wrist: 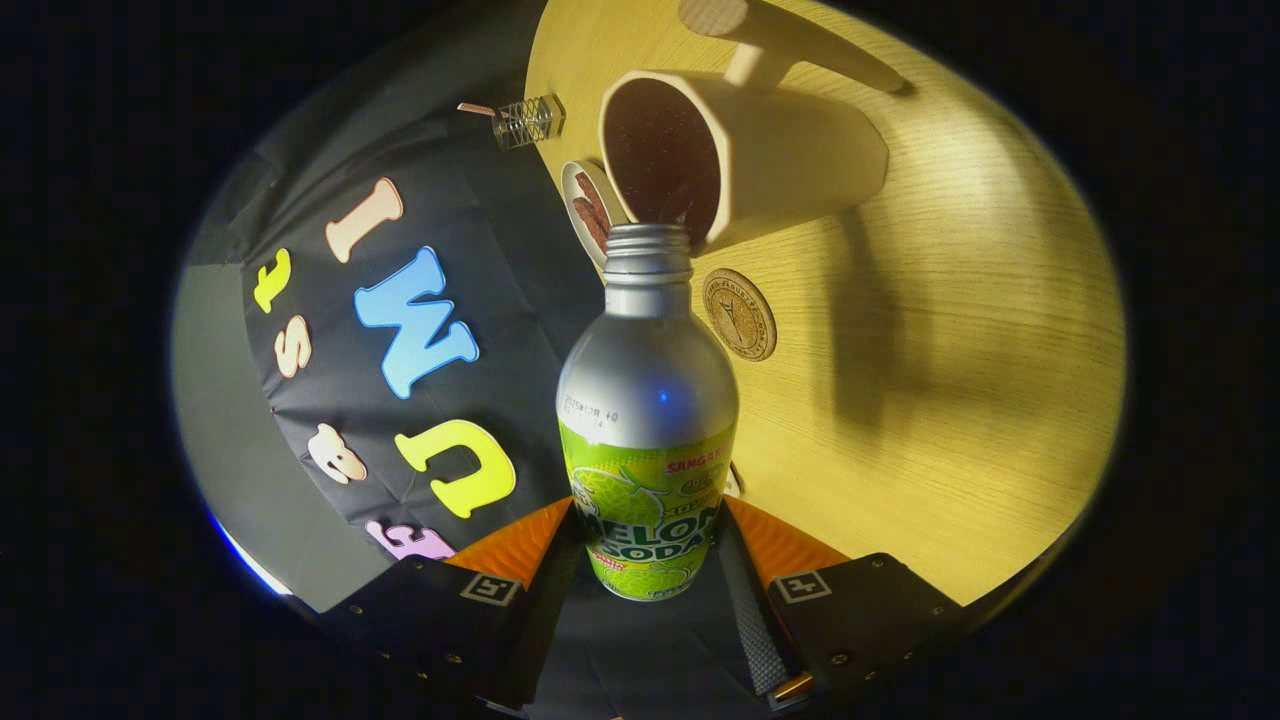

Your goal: Take the bottle from table, then pour the juice into the cup, finally place the bottle on the coaster

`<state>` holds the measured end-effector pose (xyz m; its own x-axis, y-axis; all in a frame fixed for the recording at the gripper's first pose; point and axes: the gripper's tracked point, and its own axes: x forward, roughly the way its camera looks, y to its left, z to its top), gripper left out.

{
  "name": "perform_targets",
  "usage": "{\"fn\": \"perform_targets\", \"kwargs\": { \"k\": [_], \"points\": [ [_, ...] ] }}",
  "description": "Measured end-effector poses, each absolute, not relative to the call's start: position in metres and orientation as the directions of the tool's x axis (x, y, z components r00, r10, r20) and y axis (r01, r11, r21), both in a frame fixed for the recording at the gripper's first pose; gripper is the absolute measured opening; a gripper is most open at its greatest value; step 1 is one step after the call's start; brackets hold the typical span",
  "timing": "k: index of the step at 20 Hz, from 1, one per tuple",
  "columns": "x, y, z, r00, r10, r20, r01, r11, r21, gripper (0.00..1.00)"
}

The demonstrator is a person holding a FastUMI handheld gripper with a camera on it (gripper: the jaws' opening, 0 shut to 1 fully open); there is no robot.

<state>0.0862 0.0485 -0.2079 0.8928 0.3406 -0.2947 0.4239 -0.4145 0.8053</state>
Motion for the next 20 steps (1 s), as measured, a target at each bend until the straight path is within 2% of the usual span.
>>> {"fn": "perform_targets", "kwargs": {
  "k": [20],
  "points": [
    [0.086,0.038,-0.197,0.884,0.366,-0.291,0.453,-0.513,0.729,0.77]
  ]
}}
